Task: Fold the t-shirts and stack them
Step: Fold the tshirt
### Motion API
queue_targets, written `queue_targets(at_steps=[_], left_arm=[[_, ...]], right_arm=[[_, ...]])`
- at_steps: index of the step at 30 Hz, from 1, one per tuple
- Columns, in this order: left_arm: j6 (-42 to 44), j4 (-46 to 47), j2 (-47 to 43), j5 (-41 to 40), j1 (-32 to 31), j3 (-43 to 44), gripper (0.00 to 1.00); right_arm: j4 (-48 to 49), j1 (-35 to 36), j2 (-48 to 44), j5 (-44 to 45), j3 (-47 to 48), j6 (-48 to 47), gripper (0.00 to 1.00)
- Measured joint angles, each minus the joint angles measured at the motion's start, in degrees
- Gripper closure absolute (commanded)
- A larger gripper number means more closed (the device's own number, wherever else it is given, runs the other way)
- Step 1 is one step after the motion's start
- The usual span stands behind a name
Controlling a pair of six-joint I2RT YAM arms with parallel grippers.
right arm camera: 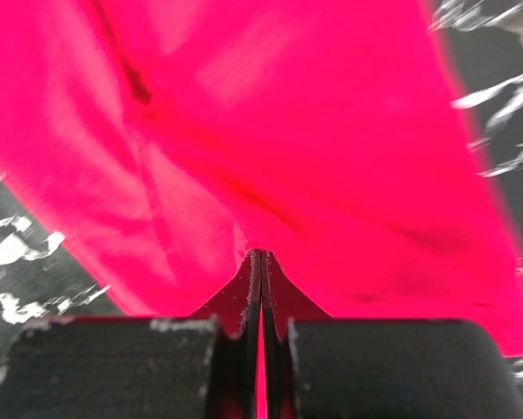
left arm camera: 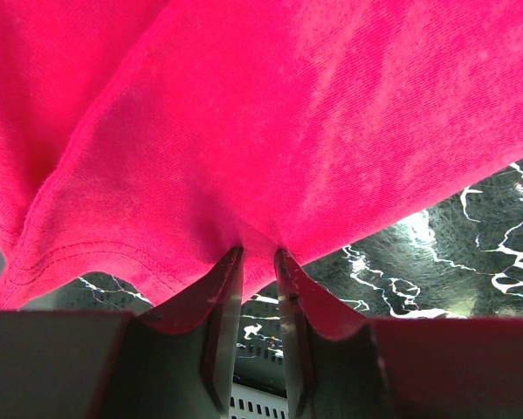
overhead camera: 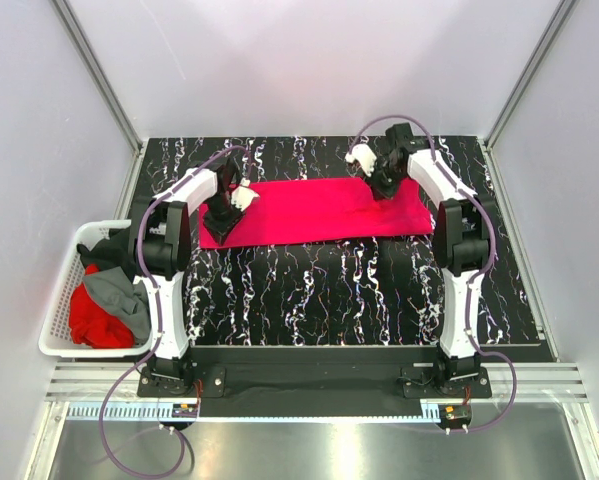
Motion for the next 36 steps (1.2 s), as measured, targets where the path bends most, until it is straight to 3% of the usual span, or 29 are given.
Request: queue_targets(at_steps=[7,14,16,17,18,21,27,29,36], left_arm=[[0.00,0.02,0.00,-0.02,0.00,-0.04,0.72],[0.02,0.55,-0.48,-0.11,0.00,-0.81,0.72],[0.02,0.55,-0.48,-0.11,0.00,-0.81,0.72],[0.02,0.55,-0.48,-0.11,0.00,-0.81,0.72],[0.02,0.55,-0.48,-0.11,0.00,-0.81,0.72],[0.02,0.50,-0.48,-0.09,0.00,-0.74,0.72],[1.05,0.55,-0.70,0.00,0.00,-0.55,0.68],[2.71,1.01,-1.79,0.17,0.04,-1.42,0.62],[12.90,1.49,-14.01,-0.26,0.04,-12.26,0.51]], right_arm=[[1.25,1.64,6.97,1.07,12.09,-0.09,0.98],[0.98,5.53,10.01,1.75,14.25,0.39,1.00],[1.03,6.21,10.01,1.38,15.26,1.29,0.93],[1.11,6.36,9.99,1.22,15.76,1.81,0.74],[1.20,6.38,9.97,1.16,16.09,2.67,0.68],[1.68,6.34,9.49,1.25,16.15,3.78,0.65],[5.55,6.27,3.54,1.27,7.52,5.97,0.63],[6.93,6.27,0.44,1.29,3.61,6.49,0.63],[9.46,6.27,-5.03,1.25,-3.48,7.78,0.63]])
